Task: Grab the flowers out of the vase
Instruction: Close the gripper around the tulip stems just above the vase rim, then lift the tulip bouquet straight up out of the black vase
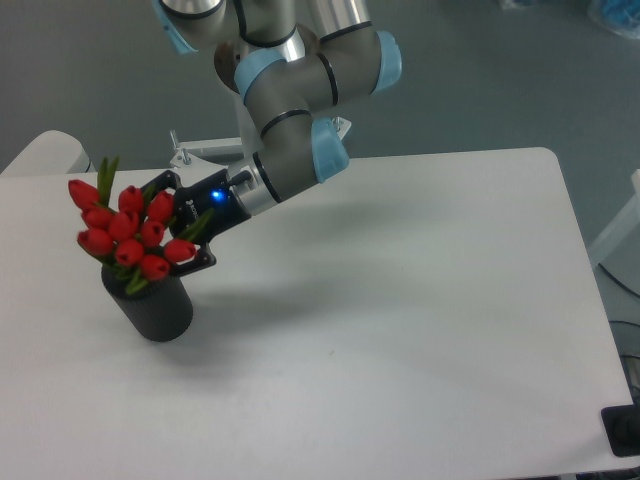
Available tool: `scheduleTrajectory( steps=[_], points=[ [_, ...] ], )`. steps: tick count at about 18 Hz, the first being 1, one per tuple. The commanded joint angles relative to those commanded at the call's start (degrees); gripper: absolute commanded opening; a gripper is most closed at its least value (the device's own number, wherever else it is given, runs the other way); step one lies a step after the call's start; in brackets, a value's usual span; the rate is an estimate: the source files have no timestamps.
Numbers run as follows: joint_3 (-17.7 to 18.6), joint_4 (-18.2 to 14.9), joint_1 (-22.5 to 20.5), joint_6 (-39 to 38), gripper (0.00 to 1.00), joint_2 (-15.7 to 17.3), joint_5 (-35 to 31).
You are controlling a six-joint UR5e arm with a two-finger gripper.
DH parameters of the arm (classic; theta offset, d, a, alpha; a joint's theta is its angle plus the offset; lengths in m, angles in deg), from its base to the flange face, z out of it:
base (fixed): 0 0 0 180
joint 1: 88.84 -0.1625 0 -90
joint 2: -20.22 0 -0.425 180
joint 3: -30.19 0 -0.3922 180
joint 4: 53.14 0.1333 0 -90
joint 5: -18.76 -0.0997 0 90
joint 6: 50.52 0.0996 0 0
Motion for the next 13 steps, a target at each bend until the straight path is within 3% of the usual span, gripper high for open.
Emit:
scheduleTrajectory(
  steps=[13],
  points=[
    [-3.77,0.09,-1.23,-10.72,0.21,0.79,8.17]
  ],
)
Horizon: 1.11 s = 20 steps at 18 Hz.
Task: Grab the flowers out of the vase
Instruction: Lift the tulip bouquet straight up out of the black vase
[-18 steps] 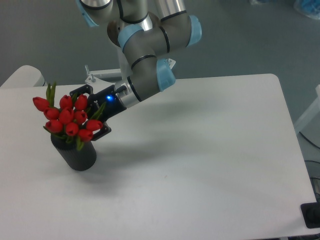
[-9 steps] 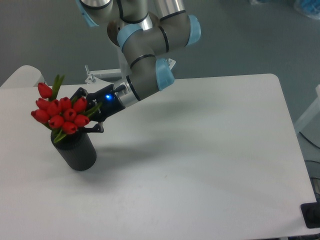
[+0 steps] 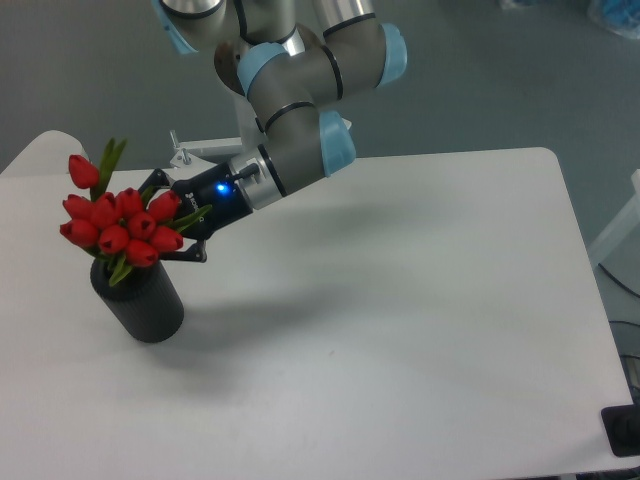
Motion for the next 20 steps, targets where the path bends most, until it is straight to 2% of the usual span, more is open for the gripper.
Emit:
scheduleTrajectory(
  steps=[11,20],
  points=[
    [-3.08,0.00,-0.97,-7.47,0.21,0.97,1.41],
    [-5.98,0.00,-4.21,-16.43,0.21,2.37,4.14]
  ],
)
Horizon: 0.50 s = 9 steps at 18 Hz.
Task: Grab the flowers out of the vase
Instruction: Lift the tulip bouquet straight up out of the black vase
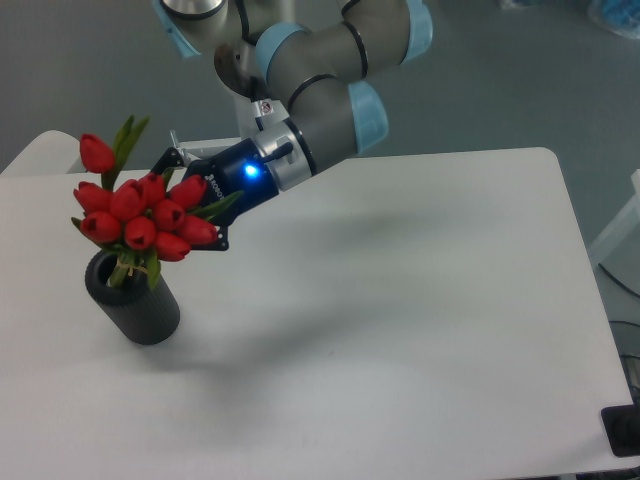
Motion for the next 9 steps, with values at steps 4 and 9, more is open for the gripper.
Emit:
scheduleTrajectory(
  steps=[4,9],
  points=[
    [-1.06,0.00,-0.62,-2.65,0.21,0.18,0.00],
    [-0.53,0.09,-1.94,-2.82,0.21,1.14,0.26]
  ],
)
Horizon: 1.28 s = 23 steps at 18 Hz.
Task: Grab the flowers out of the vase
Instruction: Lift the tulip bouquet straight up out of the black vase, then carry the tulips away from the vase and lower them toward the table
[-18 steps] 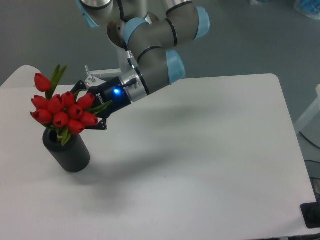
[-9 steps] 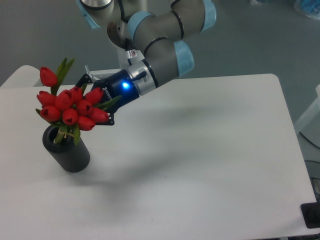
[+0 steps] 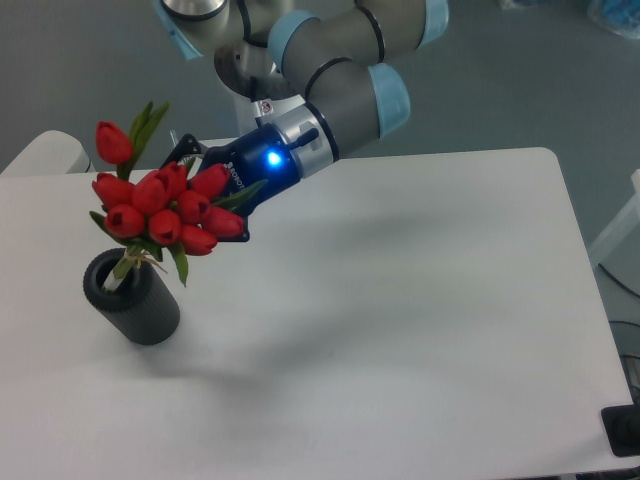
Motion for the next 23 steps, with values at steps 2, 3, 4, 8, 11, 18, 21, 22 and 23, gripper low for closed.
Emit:
scheduleTrajectory(
  steps=[2,3,4,8,11,18,21,22,23],
  points=[
    [0.44,-0.09,-0.53,0.00,0.21,0.70,0.09],
    [0.53,-0.09,-0.70,0.00,0.21,1.05,0.09],
    [0.70,-0.09,-1.14,-0.17,0.21,1.41,0.26],
    [0.79,-0.09,-2.55,-0.44,0.21,2.29,0.53],
    [0.62,-0.09,-3.51,-1.67,0.21,2.64,1.14],
    [-2.19,0.44,-5.10,-0.88,0.21,2.20,0.70],
    [-6.75,0.35,-5.01,-0.62,0.18,-0.34,-3.58],
    [-8.59,0.35,-4.84,-0.70,0.18,-1.13,-6.74],
    [-10.26,0.35,-4.75,-0.70,0.18,-1.75,-10.25]
  ],
)
